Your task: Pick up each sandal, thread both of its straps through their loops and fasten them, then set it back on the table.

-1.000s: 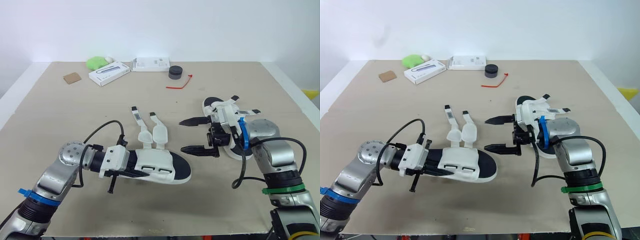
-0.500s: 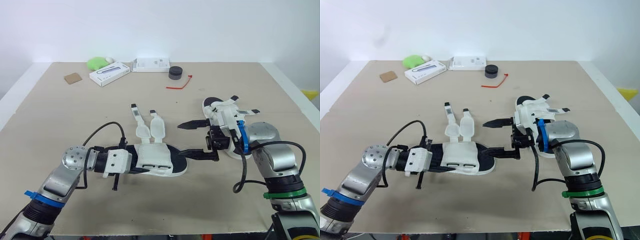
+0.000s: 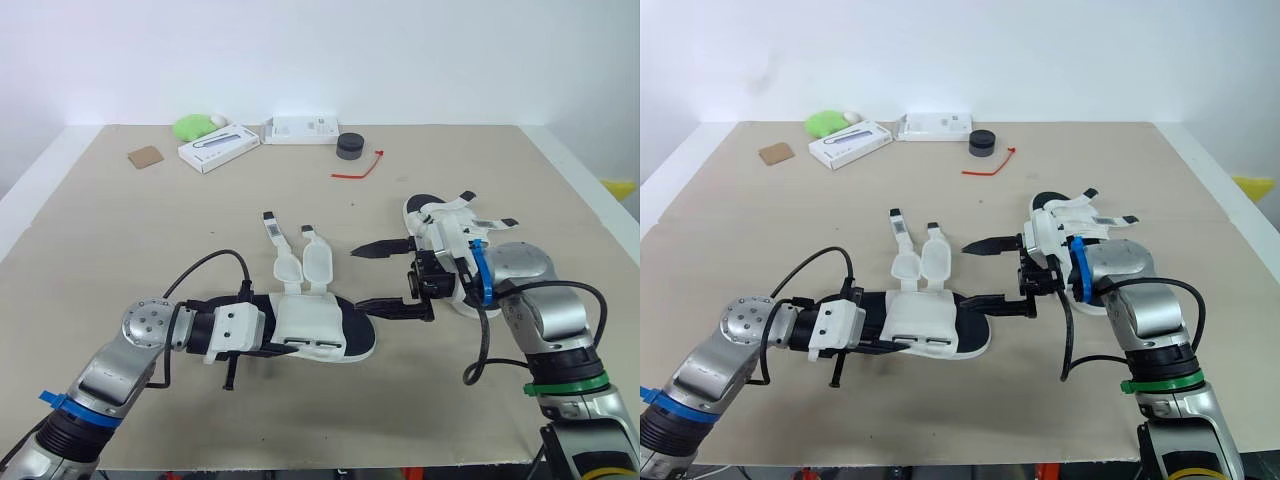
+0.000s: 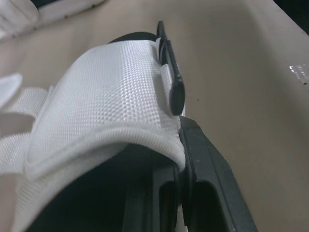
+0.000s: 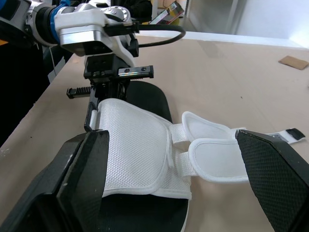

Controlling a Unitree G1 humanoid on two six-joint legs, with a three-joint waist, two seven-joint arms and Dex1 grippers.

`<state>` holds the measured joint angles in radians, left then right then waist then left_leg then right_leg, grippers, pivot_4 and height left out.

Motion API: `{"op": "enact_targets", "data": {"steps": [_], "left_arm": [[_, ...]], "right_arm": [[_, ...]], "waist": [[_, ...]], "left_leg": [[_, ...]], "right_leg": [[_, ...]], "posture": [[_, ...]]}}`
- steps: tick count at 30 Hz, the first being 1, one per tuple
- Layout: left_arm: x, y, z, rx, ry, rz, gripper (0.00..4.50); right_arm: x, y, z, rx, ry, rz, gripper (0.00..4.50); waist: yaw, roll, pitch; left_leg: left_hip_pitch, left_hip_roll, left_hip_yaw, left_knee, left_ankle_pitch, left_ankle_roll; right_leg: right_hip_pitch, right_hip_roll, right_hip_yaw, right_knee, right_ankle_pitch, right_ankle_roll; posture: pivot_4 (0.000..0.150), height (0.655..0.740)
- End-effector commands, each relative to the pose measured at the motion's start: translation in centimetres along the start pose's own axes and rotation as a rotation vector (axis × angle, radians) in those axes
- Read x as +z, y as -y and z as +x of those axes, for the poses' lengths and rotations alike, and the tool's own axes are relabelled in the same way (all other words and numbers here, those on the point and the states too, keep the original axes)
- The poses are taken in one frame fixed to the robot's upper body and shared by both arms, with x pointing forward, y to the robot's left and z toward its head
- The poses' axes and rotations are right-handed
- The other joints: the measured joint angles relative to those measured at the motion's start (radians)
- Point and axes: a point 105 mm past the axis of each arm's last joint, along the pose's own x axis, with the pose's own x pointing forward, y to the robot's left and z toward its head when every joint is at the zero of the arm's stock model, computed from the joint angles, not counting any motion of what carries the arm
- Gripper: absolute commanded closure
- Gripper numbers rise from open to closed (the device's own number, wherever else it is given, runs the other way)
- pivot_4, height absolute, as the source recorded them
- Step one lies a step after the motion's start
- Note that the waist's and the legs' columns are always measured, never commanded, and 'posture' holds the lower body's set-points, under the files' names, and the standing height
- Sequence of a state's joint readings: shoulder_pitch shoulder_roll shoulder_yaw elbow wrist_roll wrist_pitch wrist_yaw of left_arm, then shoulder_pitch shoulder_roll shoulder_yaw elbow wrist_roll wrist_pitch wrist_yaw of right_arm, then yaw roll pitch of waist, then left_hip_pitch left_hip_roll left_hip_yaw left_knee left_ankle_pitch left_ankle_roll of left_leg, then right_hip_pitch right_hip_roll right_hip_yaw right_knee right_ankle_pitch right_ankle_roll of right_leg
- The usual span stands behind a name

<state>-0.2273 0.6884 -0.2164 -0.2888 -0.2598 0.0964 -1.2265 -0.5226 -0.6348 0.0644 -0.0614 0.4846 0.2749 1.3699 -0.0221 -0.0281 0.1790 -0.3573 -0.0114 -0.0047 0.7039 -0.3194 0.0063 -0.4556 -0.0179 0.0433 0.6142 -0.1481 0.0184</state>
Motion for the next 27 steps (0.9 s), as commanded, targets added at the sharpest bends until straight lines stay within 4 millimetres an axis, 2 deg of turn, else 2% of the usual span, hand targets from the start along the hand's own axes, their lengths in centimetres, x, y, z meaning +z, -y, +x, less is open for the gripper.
{"op": "enact_targets", "data": {"steps": [1,3,4,6,7,12,16,22,23,24,26,27], "left_arm": [[1.4,0.0,-0.4,0.001,0.040,0.012,2.86],[1.9,0.1,-0.7,-0.008,0.057,-0.011,1.86],[2.2,0.2,-0.9,-0.012,0.067,-0.024,1.57],[2.8,0.3,-1.8,-0.030,0.081,-0.080,0.42],[3.1,0.4,-2.3,-0.038,0.082,-0.113,0.08],[3.6,0.2,-4.5,-0.037,0.063,-0.186,0.08],[3.9,0.4,-4.7,-0.028,0.055,-0.156,0.08],[2.2,-3.3,-5.3,0.197,-0.021,0.062,0.08],[2.0,-3.7,-5.3,0.222,-0.020,0.084,0.00],[1.9,-4.0,-5.3,0.237,-0.013,0.086,0.00],[1.8,-4.8,-5.1,0.271,0.001,0.105,0.00],[1.7,-4.9,-5.0,0.276,0.009,0.103,0.00]], "right_arm": [[1.0,0.3,0.1,0.000,0.013,-0.052,0.00],[0.9,0.3,0.1,-0.001,0.011,-0.050,0.00],[0.8,0.3,0.1,-0.002,0.010,-0.050,0.00],[0.6,0.3,0.0,-0.005,0.003,-0.046,0.00],[0.5,0.4,-0.1,-0.008,-0.002,-0.042,0.00],[-0.2,0.3,-0.6,-0.021,-0.032,-0.027,0.00],[-0.5,0.3,-0.8,-0.030,-0.045,-0.019,0.00],[-1.4,0.6,-1.3,-0.076,-0.100,-0.005,0.00],[-1.6,0.6,-1.3,-0.079,-0.102,0.000,0.50],[-1.7,0.6,-1.4,-0.084,-0.103,0.002,0.72],[-2.3,0.3,-1.6,-0.083,-0.122,0.029,1.60],[-2.5,0.2,-1.7,-0.082,-0.131,0.039,1.85]], "waist": [[0.000,0.000,0.000],[0.000,0.000,0.000],[0.000,0.000,0.000],[-0.001,0.000,0.000],[-0.001,0.000,0.000],[-0.001,0.000,0.000],[-0.001,0.000,0.000],[0.001,0.000,0.000],[0.001,0.000,0.000],[0.001,0.000,0.000],[0.001,0.000,0.000],[0.001,0.000,0.000]], "left_leg": [[0.000,0.000,0.000,0.000,0.000,0.000],[0.000,0.000,0.000,0.000,0.000,0.000],[0.000,0.000,0.000,0.000,0.000,0.000],[0.000,0.000,0.000,0.000,0.000,0.000],[0.000,0.001,0.000,0.000,0.000,0.000],[0.001,0.001,0.000,0.000,0.000,0.000],[0.001,0.001,0.000,0.000,0.000,0.000],[0.002,0.001,0.000,0.000,0.000,-0.001],[0.003,0.001,0.001,0.000,0.000,-0.001],[0.003,0.001,0.001,0.000,0.000,-0.001],[0.003,0.001,0.001,0.000,0.000,-0.001],[0.003,0.001,0.001,0.000,0.000,-0.001]], "right_leg": [[0.000,0.000,0.000,0.000,0.000,0.000],[0.000,0.000,0.000,0.000,0.000,0.000],[0.000,0.000,0.000,0.000,0.000,0.000],[0.000,0.000,0.000,0.000,0.000,0.000],[0.000,0.001,0.000,0.000,0.000,0.000],[0.000,0.002,0.000,0.000,-0.002,0.003],[0.001,0.002,0.001,0.000,-0.002,0.003],[0.002,0.002,0.001,0.000,0.000,-0.001],[0.003,0.003,0.001,0.000,0.000,-0.001],[0.003,0.003,0.001,0.000,0.000,-0.001],[0.003,0.003,0.001,0.000,0.000,-0.001],[0.003,0.003,0.001,0.000,0.000,-0.001]], "posture": [[0.150,0.7400],[0.150,0.7400],[0.150,0.7400],[0.150,0.7400],[0.150,0.7400],[0.150,0.7400],[0.150,0.7400],[0.150,0.7400],[0.150,0.7400],[0.150,0.7400],[0.150,0.7400],[0.150,0.7400]]}}
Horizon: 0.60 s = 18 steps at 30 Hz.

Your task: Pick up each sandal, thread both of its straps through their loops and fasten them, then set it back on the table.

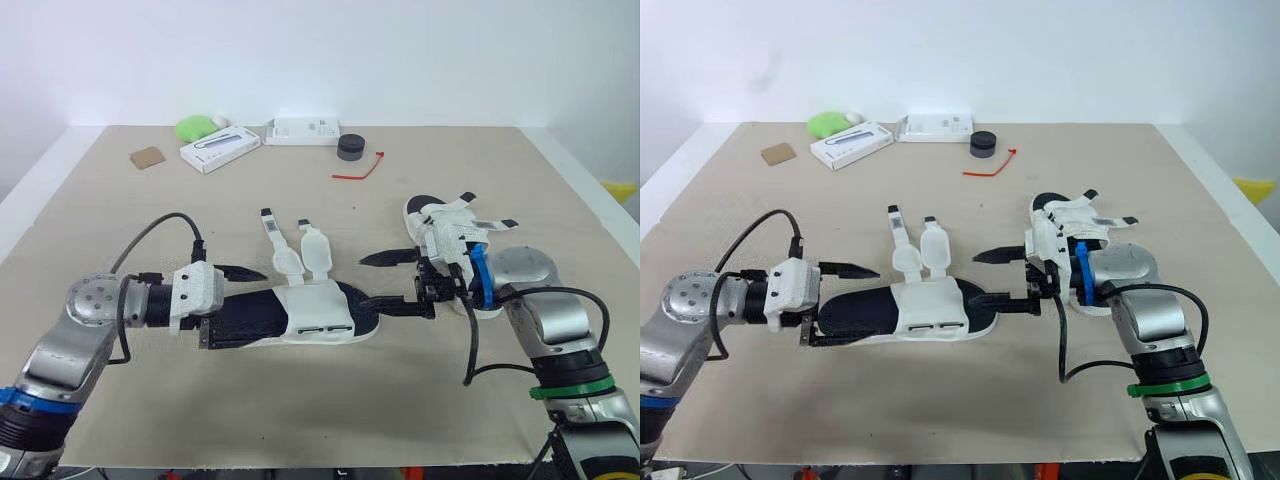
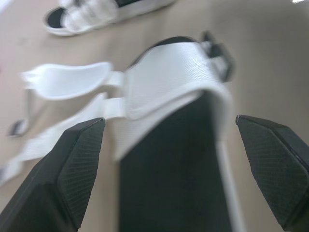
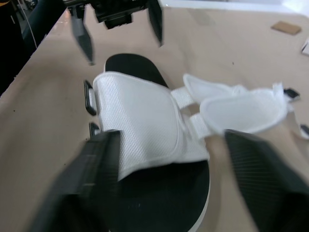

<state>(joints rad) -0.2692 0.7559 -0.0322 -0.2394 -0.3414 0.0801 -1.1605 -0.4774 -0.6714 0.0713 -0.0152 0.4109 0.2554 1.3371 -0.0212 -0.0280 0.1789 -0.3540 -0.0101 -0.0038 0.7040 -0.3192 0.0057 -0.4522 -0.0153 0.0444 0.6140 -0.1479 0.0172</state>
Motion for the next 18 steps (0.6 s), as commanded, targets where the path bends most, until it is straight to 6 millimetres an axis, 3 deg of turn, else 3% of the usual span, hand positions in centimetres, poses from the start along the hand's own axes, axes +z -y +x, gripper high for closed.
{"op": "enact_targets", "data": {"steps": [1,2,6,14,18], "left_arm": [[0.4,-0.8,0.4,0.036,0.024,0.051,0.00],[0.4,-0.8,0.6,0.033,0.032,0.046,0.00],[0.5,-1.4,1.3,0.063,0.067,0.018,0.00],[1.0,-2.2,1.7,0.087,0.115,-0.087,0.00],[1.0,-1.6,1.9,0.051,0.110,-0.109,0.00]], "right_arm": [[-0.1,-0.1,-0.5,-0.009,-0.024,0.003,2.42],[-0.3,-0.2,-0.6,-0.013,-0.029,0.016,2.65],[-1.3,-0.6,0.1,-0.028,-0.060,0.045,4.46],[-3.1,-1.7,2.4,-0.030,-0.118,0.071,4.46],[-2.8,-1.7,3.4,-0.016,-0.115,0.076,4.46]], "waist": [[0.000,0.000,0.000],[0.000,0.000,0.000],[-0.001,0.000,0.000],[-0.002,0.000,0.000],[-0.002,0.000,0.000]], "left_leg": [[0.000,0.000,0.000,0.000,0.000,0.000],[0.000,0.000,0.000,0.000,0.000,0.000],[0.000,0.000,0.001,0.000,0.000,0.001],[0.000,0.001,0.001,0.000,0.000,0.001],[0.000,0.001,0.001,0.000,0.000,0.001]], "right_leg": [[0.000,0.000,0.000,0.000,0.000,0.000],[0.000,0.000,0.000,0.000,0.000,0.000],[0.000,0.000,0.001,0.000,0.000,0.000],[0.000,0.002,0.002,0.000,0.000,0.002],[0.000,0.002,0.002,0.000,0.000,0.002]], "posture": [[0.150,0.7400],[0.150,0.7400],[0.150,0.7400],[0.150,0.7400],[0.150,0.7400]]}}
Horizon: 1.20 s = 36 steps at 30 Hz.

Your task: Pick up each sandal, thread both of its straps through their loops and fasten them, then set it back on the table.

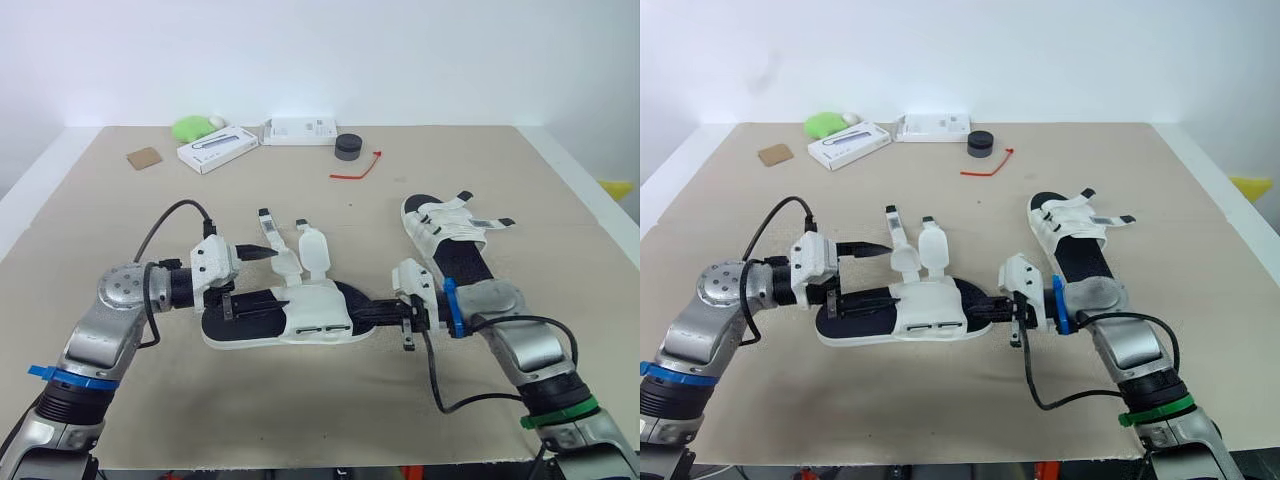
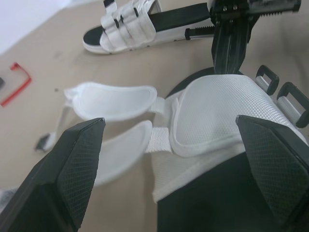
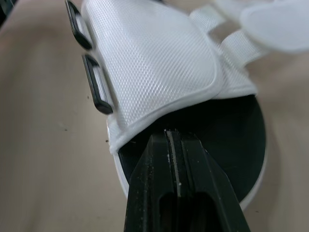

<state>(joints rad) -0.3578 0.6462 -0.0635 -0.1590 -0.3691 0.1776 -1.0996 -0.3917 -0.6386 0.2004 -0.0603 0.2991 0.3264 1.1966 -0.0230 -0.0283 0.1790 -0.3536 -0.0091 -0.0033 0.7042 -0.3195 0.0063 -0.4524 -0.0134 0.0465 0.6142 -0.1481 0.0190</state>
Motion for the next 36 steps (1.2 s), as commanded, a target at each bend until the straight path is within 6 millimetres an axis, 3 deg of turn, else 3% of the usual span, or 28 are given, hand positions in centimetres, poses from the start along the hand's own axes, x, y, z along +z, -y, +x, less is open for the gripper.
{"op": "enact_targets", "data": {"steps": [1,9,28,33,36], "left_arm": [[1.1,0.3,0.0,-0.019,0.024,0.021,0.00],[0.7,0.8,0.2,-0.045,0.008,0.027,0.00],[1.2,0.7,0.9,-0.061,0.033,0.038,0.00],[2.2,-1.3,0.5,0.029,0.082,-0.081,0.00],[2.6,-3.0,-0.1,0.084,0.117,-0.336,0.00]], "right_arm": [[1.7,0.0,0.6,0.010,0.029,-0.043,4.46],[3.4,-0.1,1.3,0.037,0.058,-0.065,4.46],[1.1,-1.4,2.1,0.048,-0.026,0.010,4.46],[0.8,-1.1,2.2,0.024,-0.034,-0.001,4.46],[1.0,-0.8,2.2,0.017,-0.030,-0.007,4.46]], "waist": [[0.000,0.000,0.000],[-0.001,0.000,0.000],[0.000,0.000,0.000],[0.000,-0.001,-0.001],[-0.001,-0.001,-0.001]], "left_leg": [[0.000,0.000,0.000,0.000,0.000,0.000],[0.000,0.000,0.000,0.000,0.000,0.000],[0.000,0.000,-0.001,0.000,0.000,0.000],[0.000,0.000,-0.001,0.000,0.000,0.000],[0.000,0.000,-0.001,0.000,0.000,0.000]], "right_leg": [[0.000,0.000,0.000,0.000,0.000,0.000],[0.000,0.000,0.000,0.000,0.000,-0.001],[0.000,0.001,0.000,0.000,0.000,-0.001],[0.000,0.001,0.000,0.000,0.000,0.000],[0.001,0.001,0.000,0.000,0.000,0.001]], "posture": [[0.150,0.7400],[0.150,0.7400],[0.150,0.7400],[0.150,0.7400],[0.150,0.7400]]}}
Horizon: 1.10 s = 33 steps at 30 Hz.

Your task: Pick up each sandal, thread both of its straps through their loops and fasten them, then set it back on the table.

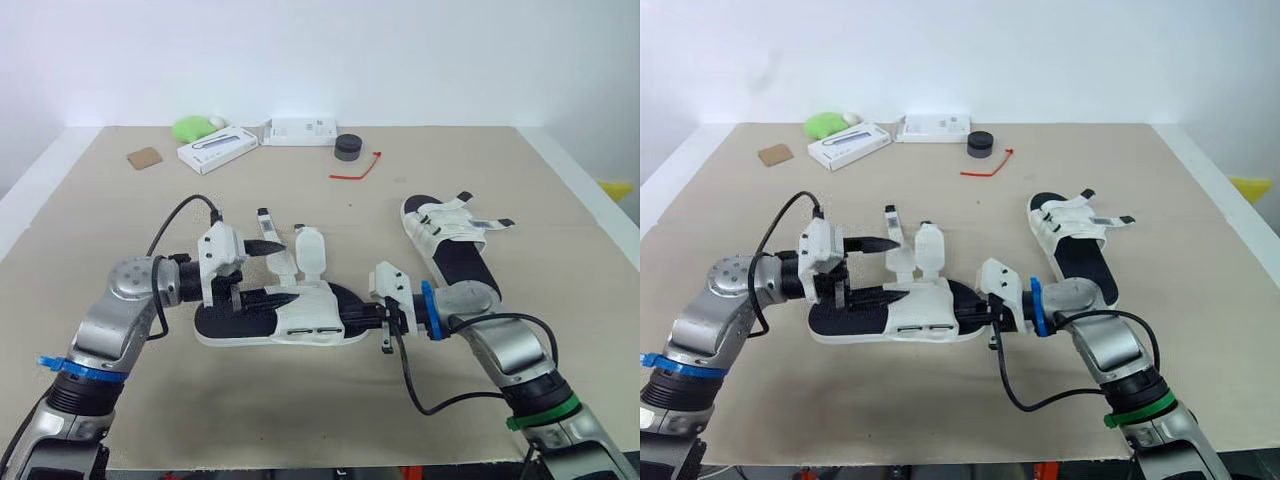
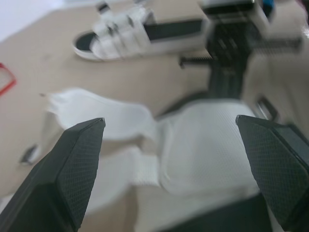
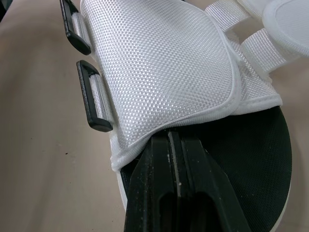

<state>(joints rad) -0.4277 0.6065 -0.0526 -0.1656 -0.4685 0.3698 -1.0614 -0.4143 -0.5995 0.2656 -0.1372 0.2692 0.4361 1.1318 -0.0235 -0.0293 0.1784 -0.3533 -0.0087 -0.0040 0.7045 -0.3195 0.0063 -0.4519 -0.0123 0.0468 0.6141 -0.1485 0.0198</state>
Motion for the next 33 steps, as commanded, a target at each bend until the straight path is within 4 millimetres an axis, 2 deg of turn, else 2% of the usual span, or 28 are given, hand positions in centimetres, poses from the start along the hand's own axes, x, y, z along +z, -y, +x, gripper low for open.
{"op": "enact_targets", "data": {"steps": [1,5,7,15,18,27,33], "left_arm": [[1.8,-2.1,-1.1,0.081,0.061,-0.244,0.00],[2.1,-3.7,-1.8,0.122,0.098,-0.546,0.00],[1.4,-4.0,-1.8,0.131,0.072,-0.671,0.00],[-1.3,-5.3,-0.7,0.239,0.044,-0.917,0.00],[-1.7,-5.6,-0.4,0.255,0.041,-1.003,0.00],[-4.5,-5.2,-0.4,0.309,-0.063,-1.168,0.00],[-4.9,-7.2,0.3,0.379,0.043,-1.313,0.00]], "right_arm": [[0.3,-0.1,0.1,0.002,0.000,-0.023,4.46],[0.5,0.1,0.0,-0.003,0.004,-0.051,4.46],[0.7,0.1,0.0,-0.003,0.010,-0.053,4.46],[1.2,0.2,0.1,0.000,0.022,-0.070,4.46],[1.3,0.3,0.0,-0.002,0.024,-0.075,4.46],[1.5,0.5,-0.1,-0.009,0.028,-0.086,4.46],[1.6,0.6,-0.1,-0.009,0.027,-0.098,4.46]], "waist": [[0.000,0.000,0.000],[0.000,0.000,0.000],[0.000,0.000,0.000],[0.000,-0.001,0.000],[0.000,-0.001,0.000],[0.000,-0.001,0.000],[0.000,-0.001,0.000]], "left_leg": [[0.000,0.001,-0.001,0.000,0.000,0.000],[0.000,0.002,-0.001,0.001,0.000,0.000],[0.000,0.002,-0.001,0.001,0.000,0.000],[0.000,0.001,-0.002,0.001,0.001,-0.002],[0.000,0.001,-0.002,0.001,0.001,-0.002],[0.000,0.001,-0.002,0.000,0.001,-0.003],[0.000,-0.001,-0.002,0.000,0.003,-0.006]], "right_leg": [[0.000,0.001,0.000,0.000,-0.001,0.001],[0.000,0.002,0.000,0.000,-0.001,0.001],[0.000,0.002,0.000,0.000,-0.001,0.001],[0.000,0.002,0.000,0.001,0.003,-0.005],[0.000,0.002,0.000,0.001,0.004,-0.006],[0.000,0.002,-0.001,0.001,0.004,-0.006],[0.000,-0.001,-0.001,0.001,0.005,-0.005]], "posture": [[0.150,0.7400],[0.150,0.7400],[0.150,0.7400],[0.150,0.7400],[0.150,0.7400],[0.150,0.7400],[0.150,0.7400]]}}
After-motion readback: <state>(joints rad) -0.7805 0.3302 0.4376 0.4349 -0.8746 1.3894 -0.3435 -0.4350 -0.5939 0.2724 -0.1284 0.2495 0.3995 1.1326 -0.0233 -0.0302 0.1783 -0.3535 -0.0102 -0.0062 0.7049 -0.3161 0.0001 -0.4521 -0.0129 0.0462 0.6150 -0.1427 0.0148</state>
